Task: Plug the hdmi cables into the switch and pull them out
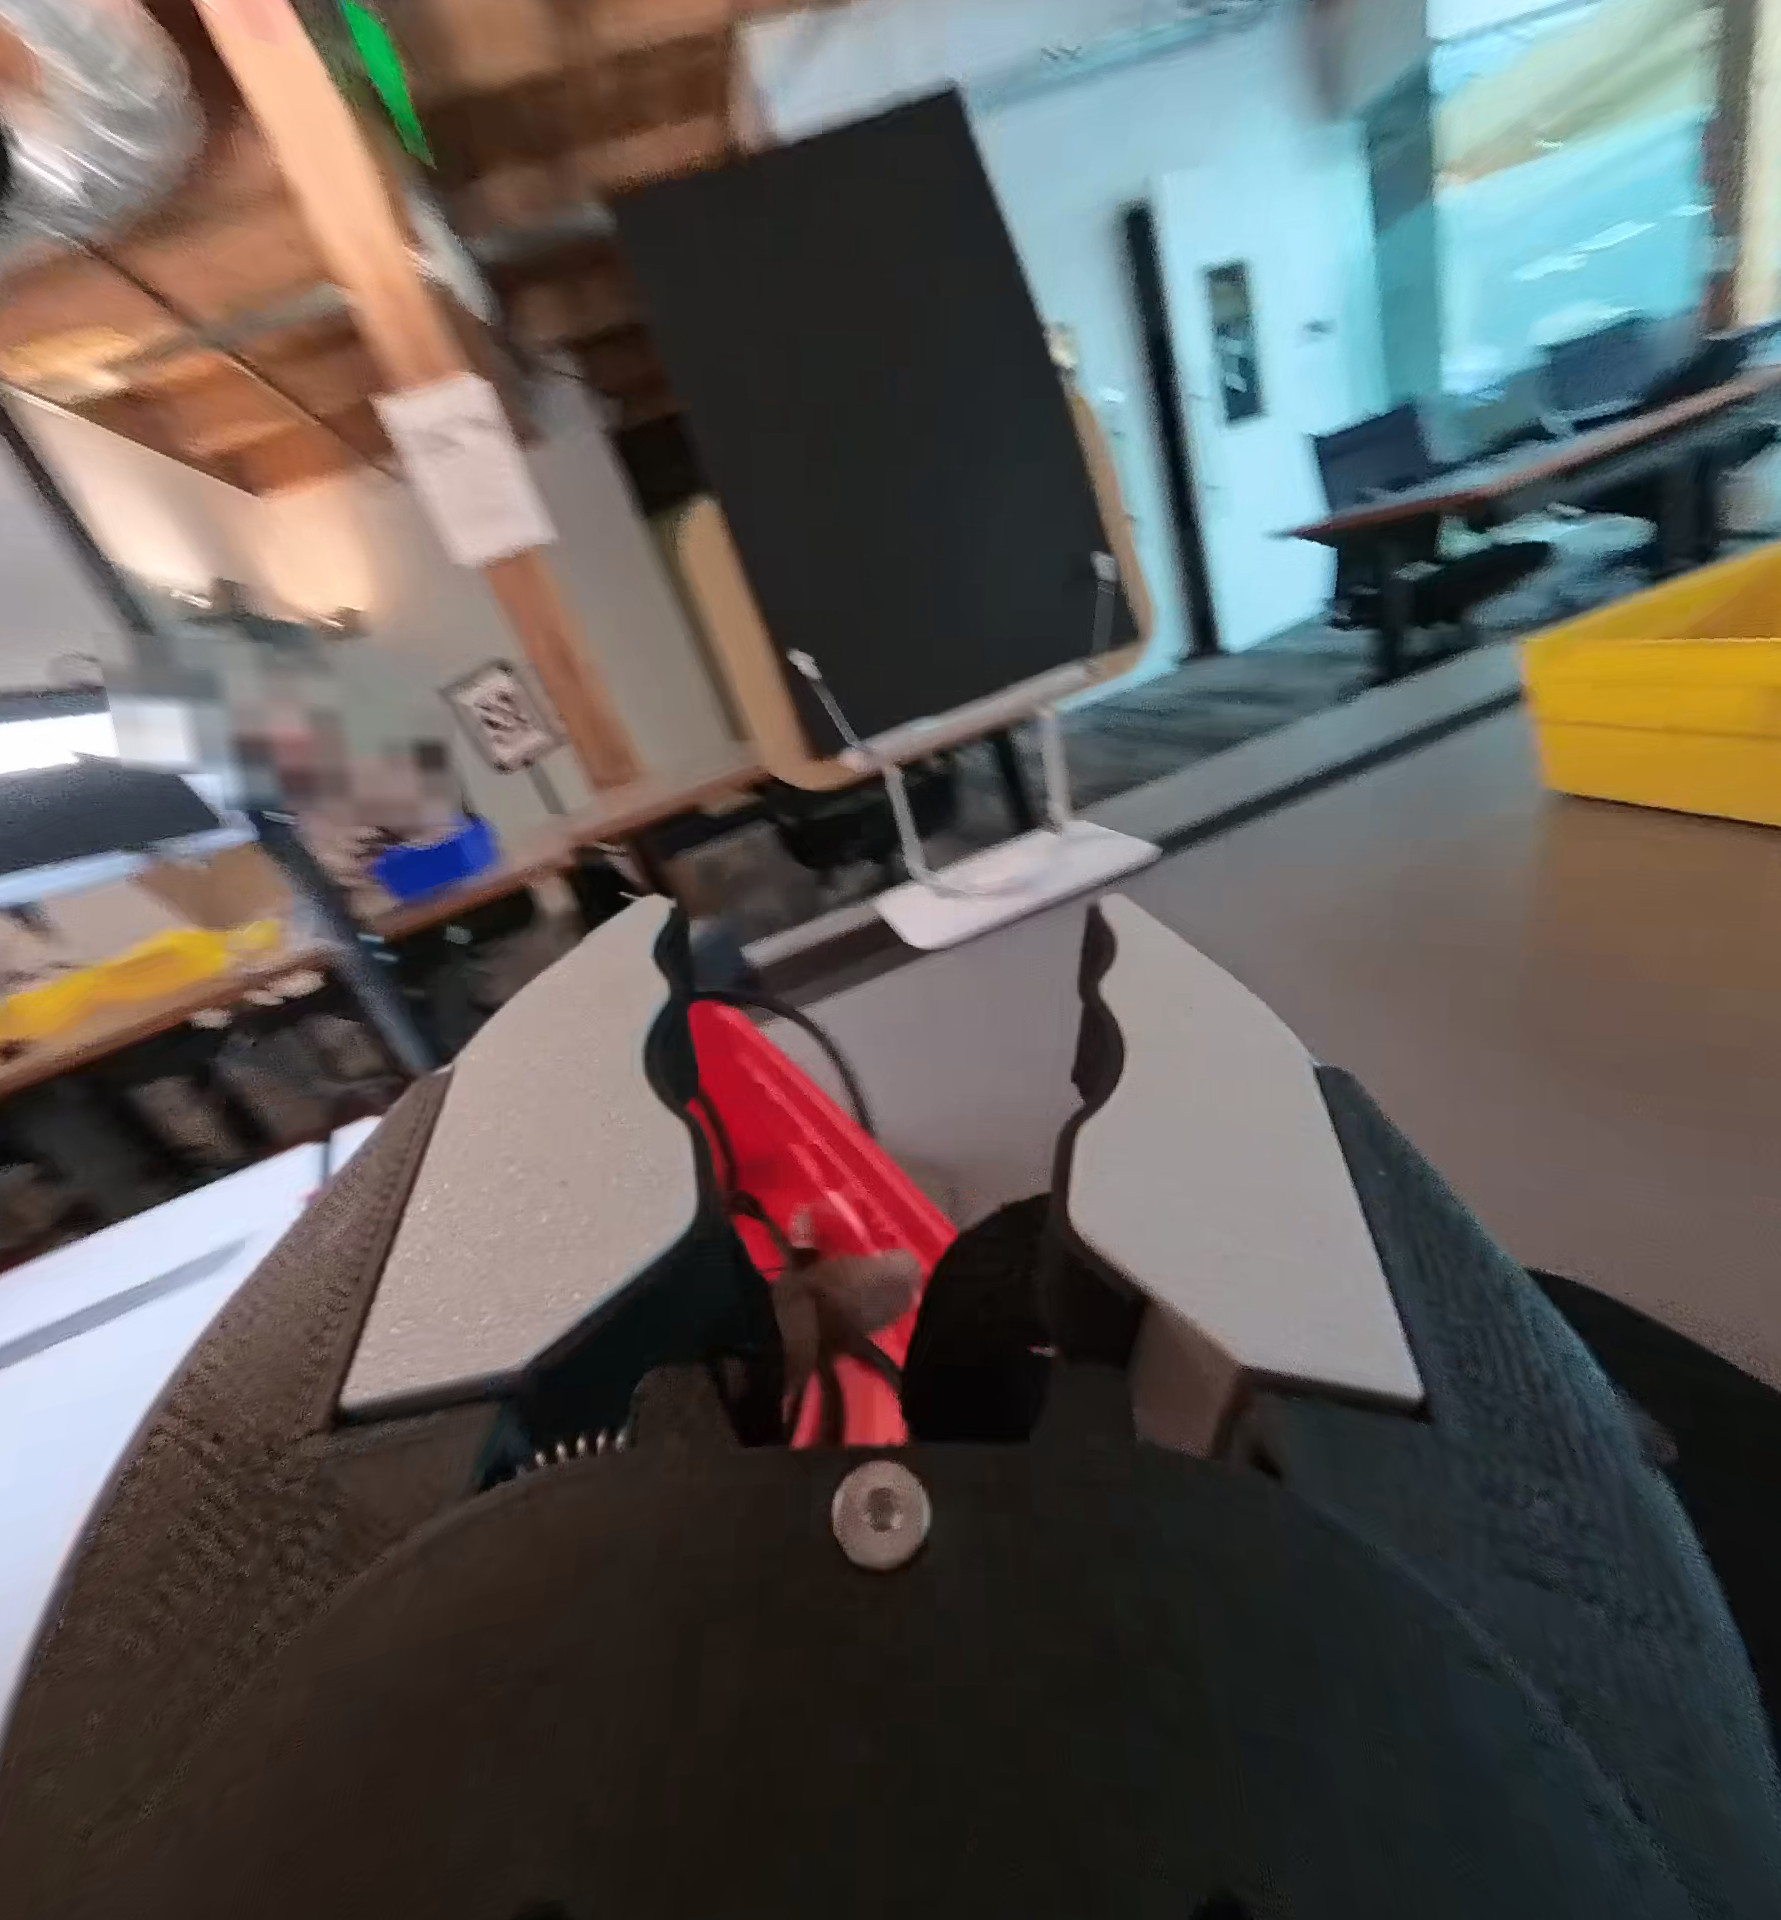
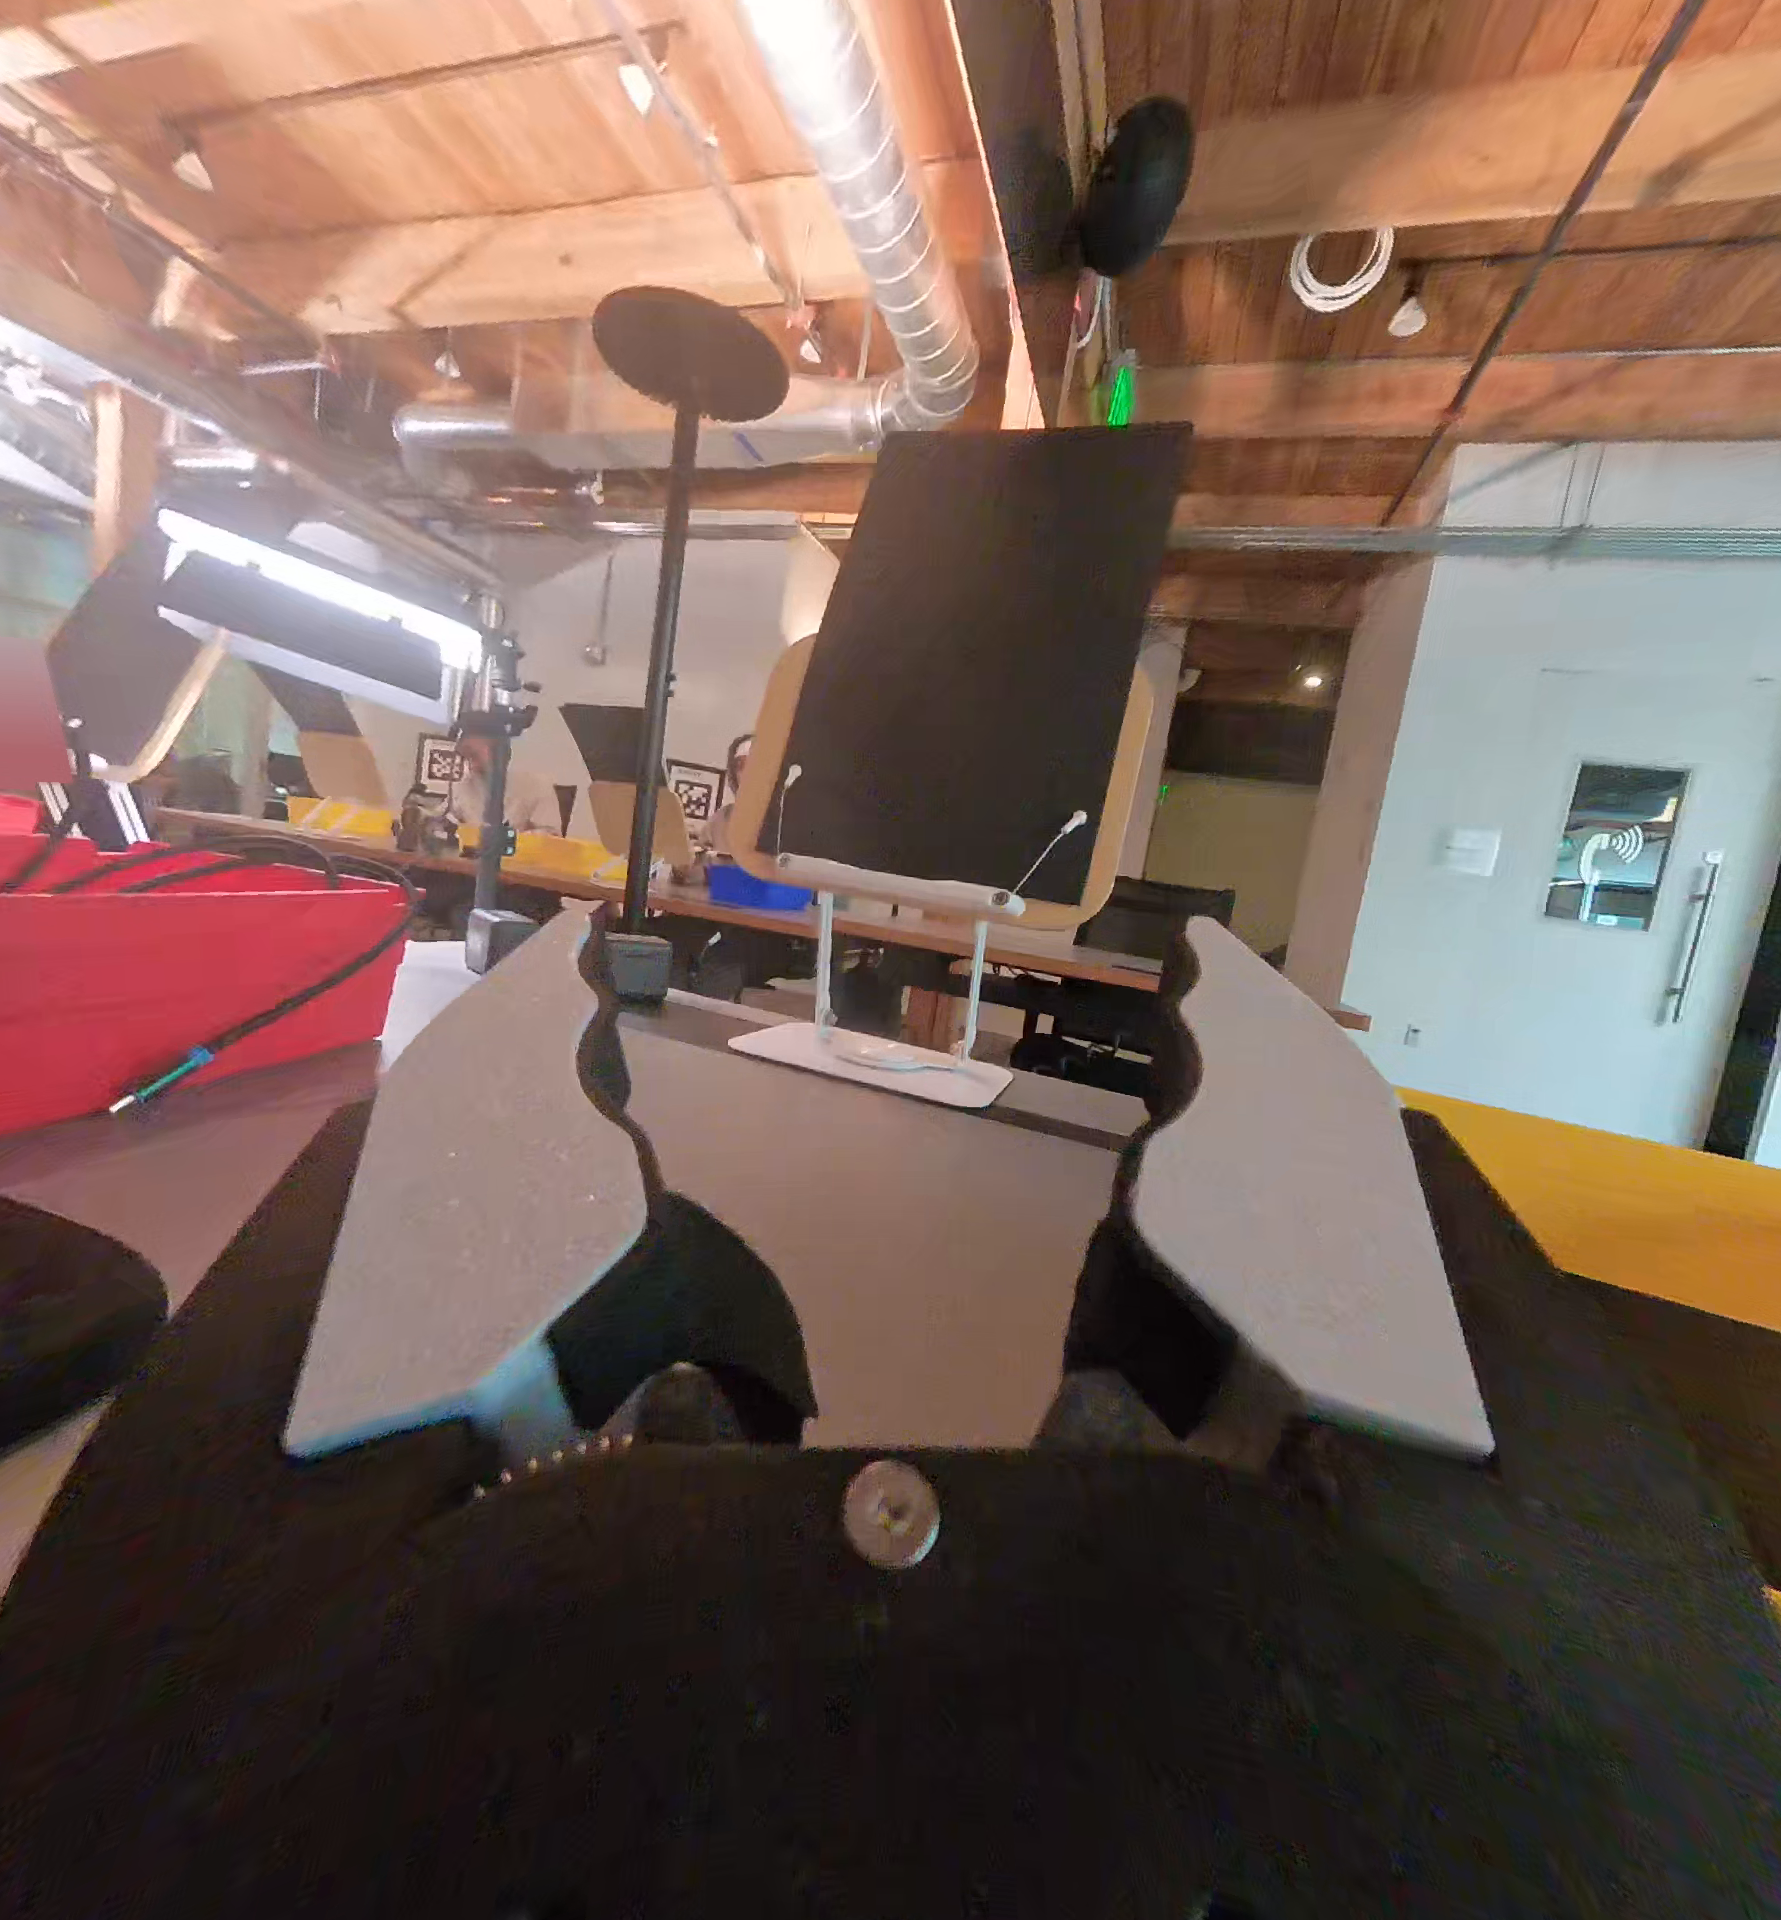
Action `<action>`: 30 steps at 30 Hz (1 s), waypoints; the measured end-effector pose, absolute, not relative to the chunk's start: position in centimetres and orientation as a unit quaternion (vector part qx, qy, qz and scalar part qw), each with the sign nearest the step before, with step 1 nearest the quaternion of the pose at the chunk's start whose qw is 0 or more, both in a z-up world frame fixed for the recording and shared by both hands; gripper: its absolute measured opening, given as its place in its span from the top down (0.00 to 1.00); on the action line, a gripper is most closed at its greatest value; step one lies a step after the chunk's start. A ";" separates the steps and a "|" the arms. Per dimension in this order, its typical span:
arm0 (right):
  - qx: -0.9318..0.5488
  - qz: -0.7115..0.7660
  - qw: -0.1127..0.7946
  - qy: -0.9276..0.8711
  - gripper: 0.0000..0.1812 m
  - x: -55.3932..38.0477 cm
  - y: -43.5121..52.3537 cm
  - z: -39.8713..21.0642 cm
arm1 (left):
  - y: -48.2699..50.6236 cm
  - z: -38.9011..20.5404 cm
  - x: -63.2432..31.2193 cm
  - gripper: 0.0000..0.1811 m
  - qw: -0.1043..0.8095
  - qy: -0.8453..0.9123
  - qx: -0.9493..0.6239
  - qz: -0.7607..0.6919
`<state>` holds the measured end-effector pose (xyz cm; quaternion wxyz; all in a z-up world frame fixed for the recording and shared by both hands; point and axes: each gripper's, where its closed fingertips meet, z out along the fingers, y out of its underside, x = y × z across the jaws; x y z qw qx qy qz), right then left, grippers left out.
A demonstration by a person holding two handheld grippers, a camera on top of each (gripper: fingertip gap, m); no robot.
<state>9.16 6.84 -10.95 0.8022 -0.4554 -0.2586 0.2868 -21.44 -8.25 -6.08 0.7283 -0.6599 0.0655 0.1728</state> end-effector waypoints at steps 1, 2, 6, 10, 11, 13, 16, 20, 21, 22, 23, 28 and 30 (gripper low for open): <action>-0.459 0.286 0.801 -0.257 0.45 9.2 7.1 -11.0 | -7.5 -6.6 -21.5 0.61 0.705 0.076 -0.687 0.158; -0.456 0.294 0.801 -0.255 0.45 9.3 7.0 -10.9 | -6.8 -7.3 -22.5 0.61 0.674 0.076 -0.717 0.163; -0.440 0.333 0.800 -0.234 0.47 9.9 6.9 -10.4 | -4.7 -10.4 -28.1 0.60 0.534 0.038 -0.830 0.158; -0.449 0.353 0.790 -0.223 0.48 9.9 7.5 -10.5 | -3.3 -10.7 -32.3 0.59 0.469 0.025 -0.868 0.162; -0.450 0.358 0.788 -0.220 0.48 9.9 7.7 -10.6 | -3.3 -11.0 -33.2 0.59 0.448 0.027 -0.877 0.170; -0.450 0.362 0.787 -0.216 0.49 10.0 7.9 -10.6 | -3.7 -12.8 -33.3 0.60 0.389 0.053 -0.908 0.147; -0.450 0.366 0.785 -0.217 0.49 9.9 7.9 -10.7 | -5.6 -16.2 -33.5 0.60 0.283 0.099 -0.943 0.143; -0.449 0.368 0.784 -0.221 0.49 9.7 7.8 -10.9 | -9.4 -20.2 -33.5 0.61 0.154 0.155 -0.966 0.142; -0.449 0.367 0.784 -0.223 0.49 9.7 7.8 -10.9 | -9.9 -20.7 -33.9 0.61 0.137 0.159 -0.965 0.156; -0.447 0.366 0.784 -0.226 0.49 9.6 7.6 -10.9 | -10.3 -21.1 -34.2 0.61 0.127 0.161 -0.964 0.169; -0.447 0.364 0.785 -0.227 0.50 9.6 7.6 -10.9 | -10.7 -21.4 -34.2 0.61 0.118 0.164 -0.964 0.173; -0.450 0.352 0.784 -0.242 0.51 9.1 7.5 -11.1 | -11.4 -22.8 -34.7 0.63 0.096 0.180 -0.965 0.164; -0.453 0.350 0.781 -0.251 0.51 8.8 7.4 -11.1 | -11.4 -23.2 -34.9 0.65 0.087 0.191 -0.966 0.149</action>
